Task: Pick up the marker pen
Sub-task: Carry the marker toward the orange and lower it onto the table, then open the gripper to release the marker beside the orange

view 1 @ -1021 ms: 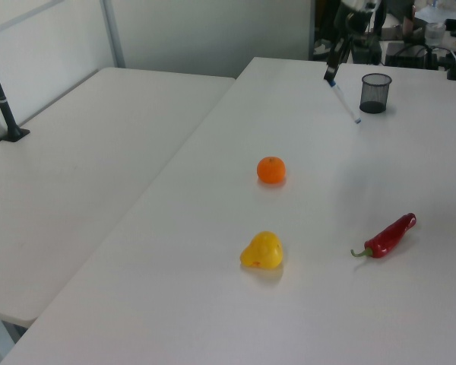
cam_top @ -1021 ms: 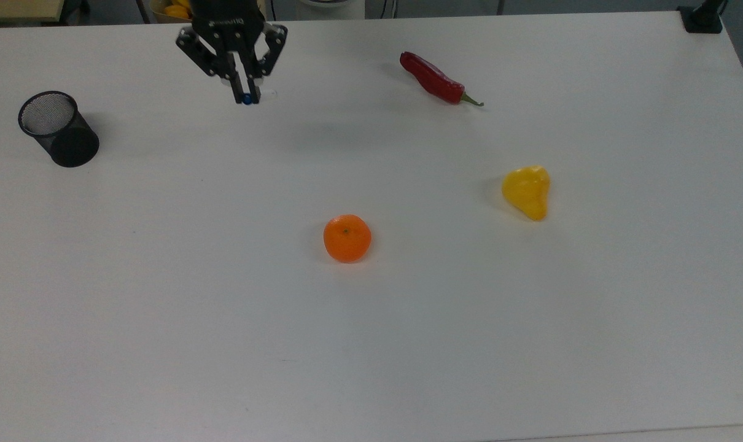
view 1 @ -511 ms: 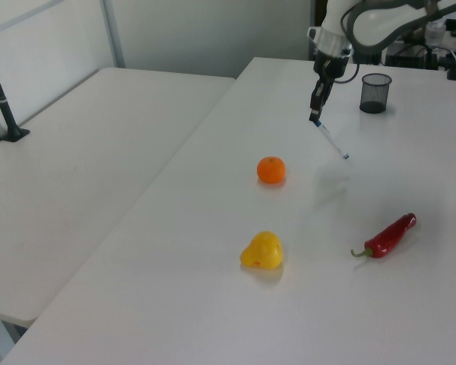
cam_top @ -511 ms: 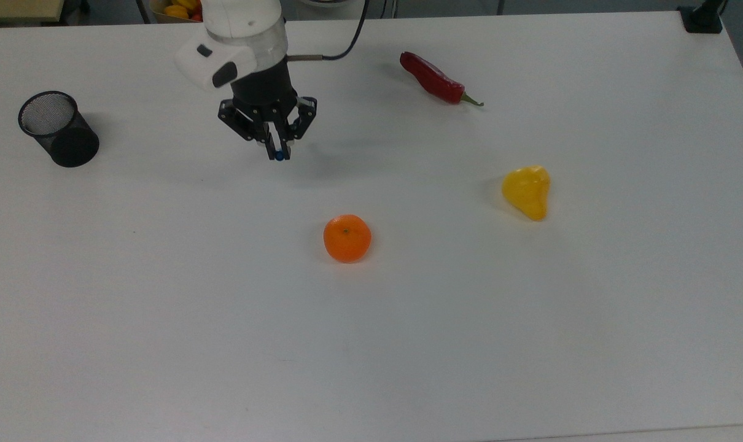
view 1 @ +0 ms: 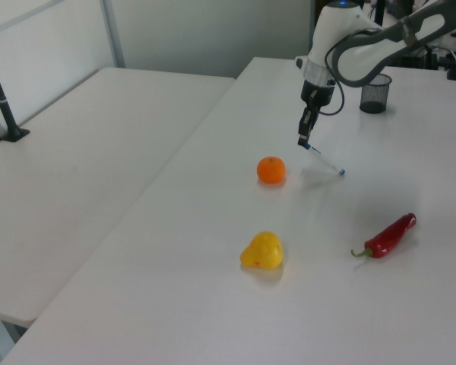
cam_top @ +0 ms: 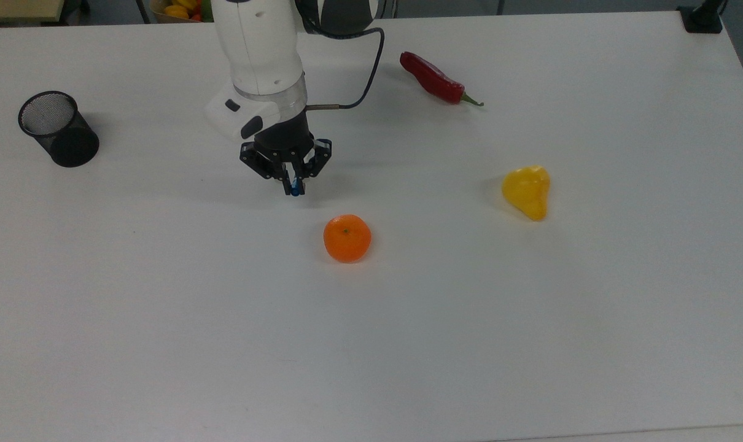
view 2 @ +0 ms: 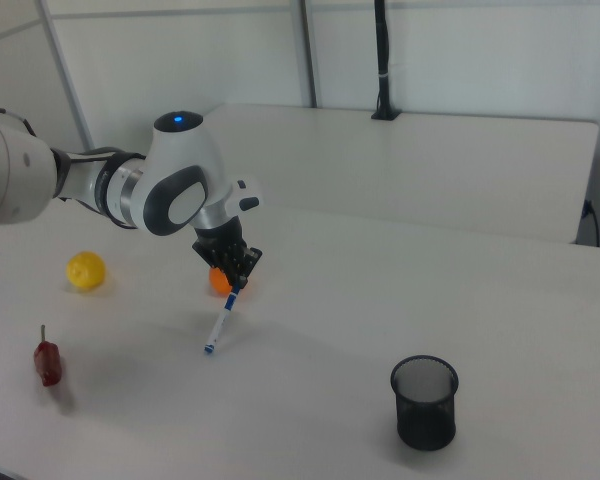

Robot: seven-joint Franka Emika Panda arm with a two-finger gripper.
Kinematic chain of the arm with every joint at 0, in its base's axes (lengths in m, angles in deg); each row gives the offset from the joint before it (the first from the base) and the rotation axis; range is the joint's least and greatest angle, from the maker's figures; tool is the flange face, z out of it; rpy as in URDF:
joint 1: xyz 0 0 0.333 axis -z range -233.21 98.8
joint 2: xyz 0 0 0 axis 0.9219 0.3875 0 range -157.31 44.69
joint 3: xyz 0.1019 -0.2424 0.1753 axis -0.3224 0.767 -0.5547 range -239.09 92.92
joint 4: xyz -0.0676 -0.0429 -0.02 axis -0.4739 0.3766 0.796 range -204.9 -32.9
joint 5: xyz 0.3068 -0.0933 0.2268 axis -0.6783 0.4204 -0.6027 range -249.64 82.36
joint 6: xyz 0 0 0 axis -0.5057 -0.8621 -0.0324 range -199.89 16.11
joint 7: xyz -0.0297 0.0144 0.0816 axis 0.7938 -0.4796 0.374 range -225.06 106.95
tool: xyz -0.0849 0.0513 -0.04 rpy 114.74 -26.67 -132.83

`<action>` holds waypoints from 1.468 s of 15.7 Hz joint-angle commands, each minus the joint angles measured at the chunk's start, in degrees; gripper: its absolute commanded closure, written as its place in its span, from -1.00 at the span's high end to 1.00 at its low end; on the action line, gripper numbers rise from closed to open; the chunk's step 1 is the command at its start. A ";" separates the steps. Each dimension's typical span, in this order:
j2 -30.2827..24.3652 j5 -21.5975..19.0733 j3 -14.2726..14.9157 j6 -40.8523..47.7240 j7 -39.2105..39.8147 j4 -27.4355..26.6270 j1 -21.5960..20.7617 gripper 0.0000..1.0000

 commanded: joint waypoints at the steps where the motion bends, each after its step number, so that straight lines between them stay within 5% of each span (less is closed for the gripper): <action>1: 2.44 1.06 0.24 -3.30 -1.08 0.25 -1.48 -1.00; 7: 3.58 4.31 0.15 -3.65 -1.17 0.16 -1.57 -1.00; 9: 3.67 4.31 0.24 -3.65 -1.08 0.16 -1.57 -0.79; 12: 3.67 4.23 0.15 -3.65 -1.17 0.16 -1.57 -0.12; 14: 3.58 4.05 0.15 -3.65 -1.17 0.16 -1.48 0.74; 15: 3.58 4.22 0.24 -3.57 -1.08 0.25 -1.48 1.00; 23: 0.70 4.05 0.15 -2.51 -1.17 0.16 -1.22 1.00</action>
